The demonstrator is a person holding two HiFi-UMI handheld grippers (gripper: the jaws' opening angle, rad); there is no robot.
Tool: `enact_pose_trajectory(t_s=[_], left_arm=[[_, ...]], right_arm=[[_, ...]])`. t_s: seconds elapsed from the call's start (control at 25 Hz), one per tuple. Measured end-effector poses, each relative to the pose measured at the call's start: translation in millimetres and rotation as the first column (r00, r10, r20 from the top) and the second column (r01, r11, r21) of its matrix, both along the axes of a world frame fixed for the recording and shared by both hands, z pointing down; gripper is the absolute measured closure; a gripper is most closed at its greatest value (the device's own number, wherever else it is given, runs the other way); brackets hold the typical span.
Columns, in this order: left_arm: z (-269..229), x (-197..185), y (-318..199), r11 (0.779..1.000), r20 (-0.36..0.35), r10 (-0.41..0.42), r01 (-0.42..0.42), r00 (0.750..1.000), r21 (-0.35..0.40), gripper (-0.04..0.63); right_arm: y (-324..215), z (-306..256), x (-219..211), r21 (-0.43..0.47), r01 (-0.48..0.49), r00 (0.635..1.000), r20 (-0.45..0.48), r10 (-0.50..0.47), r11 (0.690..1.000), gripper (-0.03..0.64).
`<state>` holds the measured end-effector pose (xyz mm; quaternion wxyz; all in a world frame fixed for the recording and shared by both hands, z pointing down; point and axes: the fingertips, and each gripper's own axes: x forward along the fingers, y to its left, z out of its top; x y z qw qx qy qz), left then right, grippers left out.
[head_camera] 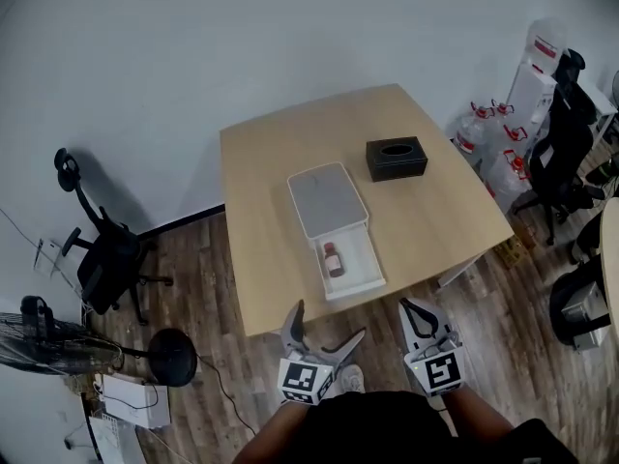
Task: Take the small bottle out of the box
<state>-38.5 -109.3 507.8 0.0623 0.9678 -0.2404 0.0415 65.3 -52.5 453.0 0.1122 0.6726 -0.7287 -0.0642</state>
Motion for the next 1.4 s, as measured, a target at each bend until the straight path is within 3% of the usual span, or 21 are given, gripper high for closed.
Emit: enact_pose_trajectory(t_s=[0.32,0.64,0.84,1.04,1.24,1.4], left_arm=[[4.9,8.9,-30.2,1.0,0.03,-0.005,0.006,1.0,-0.025,-0.006],[13.3,33.6,-67.1,0.996,0.064,-0.071,0.074,0.995,-0.045,0.015],[27.9,60.5,-92.7,0.982,0.122,-0.129,0.144,0.984,-0.121,0.016],[49.6,77.9,-120.0,0.946,0.209,-0.224,0.264,0.952,-0.189,0.045],[78.7,90.6,-135.9,0.892,0.294,-0.291,0.37,0.91,-0.26,0.072],[101.3,103.2,-141.5,0.84,0.388,-0.331,0.456,0.86,-0.293,0.109]], right_arm=[[-50.7,-8.0,9.5,0.037,0.047,0.999,-0.02,-0.047,0.998,0.598],[-106.4,-5.7,41.0,0.035,0.102,0.994,0.029,-0.103,0.994,0.597],[-143.8,-3.4,68.4,0.022,0.168,0.985,0.04,-0.168,0.986,0.597],[-177.3,2.2,92.8,0.015,0.25,0.967,0.045,-0.25,0.968,0.598],[-199.7,5.2,113.5,0.018,0.321,0.945,0.054,-0.321,0.947,0.598],[-208.6,10.3,132.6,0.015,0.386,0.921,0.049,-0.387,0.922,0.598]])
